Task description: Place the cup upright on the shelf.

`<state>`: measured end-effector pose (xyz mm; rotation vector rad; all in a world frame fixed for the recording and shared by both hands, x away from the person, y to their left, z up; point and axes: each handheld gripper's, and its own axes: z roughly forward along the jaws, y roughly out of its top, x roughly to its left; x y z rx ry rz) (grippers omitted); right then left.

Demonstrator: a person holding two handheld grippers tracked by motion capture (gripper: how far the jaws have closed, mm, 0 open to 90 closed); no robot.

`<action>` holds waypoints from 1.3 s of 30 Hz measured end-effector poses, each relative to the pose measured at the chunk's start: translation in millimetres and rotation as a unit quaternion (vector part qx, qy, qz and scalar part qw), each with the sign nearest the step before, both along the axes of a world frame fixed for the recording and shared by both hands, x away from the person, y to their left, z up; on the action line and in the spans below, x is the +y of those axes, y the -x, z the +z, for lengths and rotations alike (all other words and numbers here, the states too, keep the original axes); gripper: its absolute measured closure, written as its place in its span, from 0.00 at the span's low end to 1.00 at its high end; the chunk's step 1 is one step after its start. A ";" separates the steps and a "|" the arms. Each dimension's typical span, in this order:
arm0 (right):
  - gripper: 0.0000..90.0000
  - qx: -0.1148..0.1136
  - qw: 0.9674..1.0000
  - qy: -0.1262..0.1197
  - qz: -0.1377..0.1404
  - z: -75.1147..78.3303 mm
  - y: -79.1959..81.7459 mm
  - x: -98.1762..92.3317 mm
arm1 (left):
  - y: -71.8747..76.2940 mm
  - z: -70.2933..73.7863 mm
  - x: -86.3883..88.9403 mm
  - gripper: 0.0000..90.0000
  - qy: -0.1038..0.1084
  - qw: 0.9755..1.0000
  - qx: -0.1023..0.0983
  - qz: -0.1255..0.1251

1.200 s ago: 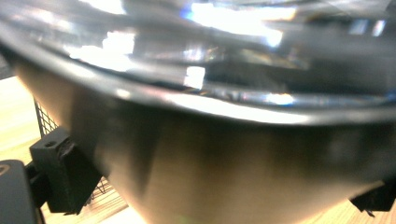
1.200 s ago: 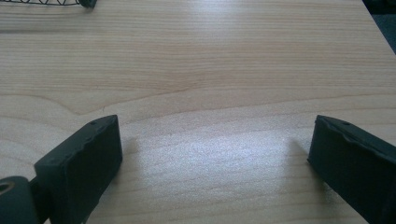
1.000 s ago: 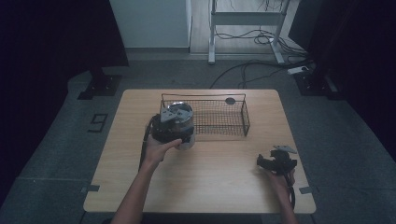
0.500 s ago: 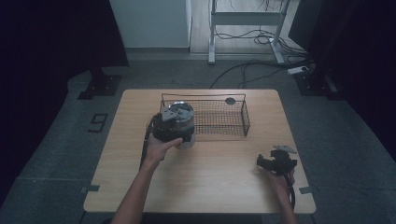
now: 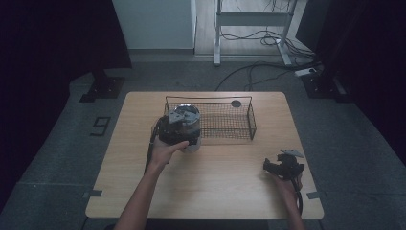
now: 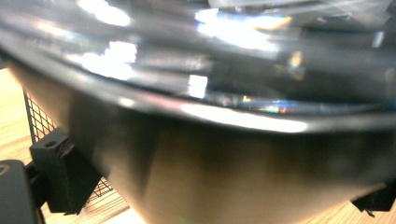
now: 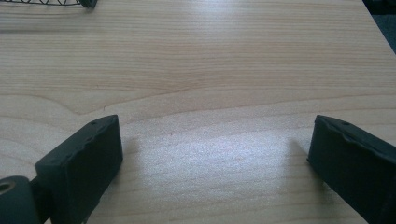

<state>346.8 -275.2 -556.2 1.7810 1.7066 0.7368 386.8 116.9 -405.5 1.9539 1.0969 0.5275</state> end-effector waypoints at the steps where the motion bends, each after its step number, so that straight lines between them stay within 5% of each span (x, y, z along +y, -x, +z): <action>1: 0.03 0.000 1.000 0.000 0.000 0.0 0.0 0.0 | 0.0 -0.9 -0.5 0.05 0.001 1.000 0.001 -0.001; 23: 0.03 0.000 1.000 0.000 0.000 0.0 0.1 0.1 | -3.0 -16.1 -3.6 0.05 -0.005 1.000 0.017 0.002; 39: 0.03 0.000 1.000 0.000 0.000 0.0 0.0 0.0 | -10.0 -10.0 -8.6 0.05 -0.001 1.000 0.007 -0.003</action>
